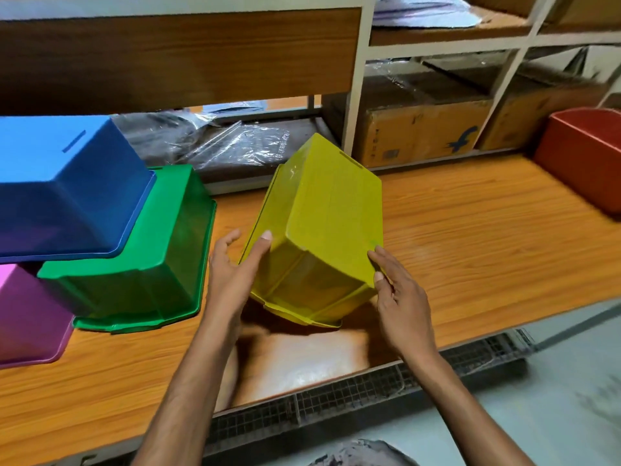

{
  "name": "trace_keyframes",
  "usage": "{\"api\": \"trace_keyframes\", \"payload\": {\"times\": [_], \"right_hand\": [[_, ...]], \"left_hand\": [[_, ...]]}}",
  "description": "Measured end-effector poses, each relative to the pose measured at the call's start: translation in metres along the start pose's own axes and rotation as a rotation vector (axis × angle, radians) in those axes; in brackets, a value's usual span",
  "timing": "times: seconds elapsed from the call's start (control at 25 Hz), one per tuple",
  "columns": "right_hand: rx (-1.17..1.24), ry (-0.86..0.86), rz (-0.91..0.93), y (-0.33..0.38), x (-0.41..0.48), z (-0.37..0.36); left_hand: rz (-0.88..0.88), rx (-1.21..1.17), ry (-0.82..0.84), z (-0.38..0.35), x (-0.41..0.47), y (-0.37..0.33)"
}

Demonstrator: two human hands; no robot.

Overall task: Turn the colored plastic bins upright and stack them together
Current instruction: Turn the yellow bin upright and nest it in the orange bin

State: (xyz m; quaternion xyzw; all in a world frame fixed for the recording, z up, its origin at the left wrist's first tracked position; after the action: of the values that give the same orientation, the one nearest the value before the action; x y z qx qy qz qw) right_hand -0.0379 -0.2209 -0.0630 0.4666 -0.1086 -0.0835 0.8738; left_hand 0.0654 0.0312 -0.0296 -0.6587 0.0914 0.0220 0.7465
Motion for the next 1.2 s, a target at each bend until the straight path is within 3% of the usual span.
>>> {"api": "trace_keyframes", "payload": {"times": [0.12, 0.36, 0.56, 0.76, 0.88, 1.2], "right_hand": [[-0.090, 0.022, -0.021, 0.002, 0.005, 0.014], [0.054, 0.141, 0.013, 0.043, 0.019, 0.018], [0.194, 0.168, 0.055, 0.057, 0.037, 0.025], [0.183, 0.057, 0.091, 0.047, 0.042, 0.040], [0.187, 0.015, 0.060, 0.043, 0.044, 0.047], [-0.262, 0.244, 0.109, 0.071, 0.085, 0.049]], "left_hand": [[0.032, -0.097, 0.042, -0.014, 0.000, -0.003], [0.060, -0.250, 0.035, -0.017, 0.001, -0.013], [0.122, -0.404, 0.192, -0.025, -0.012, -0.022], [0.100, -0.410, 0.357, -0.045, -0.026, -0.035], [0.066, -0.338, 0.373, -0.059, -0.032, -0.040], [0.035, -0.124, 0.395, -0.056, -0.033, -0.036]]}}
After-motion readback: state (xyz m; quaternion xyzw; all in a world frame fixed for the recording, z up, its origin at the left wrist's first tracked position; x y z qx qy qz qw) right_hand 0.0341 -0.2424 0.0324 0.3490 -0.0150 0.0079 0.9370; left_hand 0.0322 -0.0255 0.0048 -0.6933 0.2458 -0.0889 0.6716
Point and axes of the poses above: each hand's wrist, its own x-axis towards the middle knuckle, its own z-axis out of the back of the hand, y = z × x, the point moved 5 cm from there along x, towards the middle knuckle, and after that the axes turned 12 degrees about y, right-handed, at the moved point
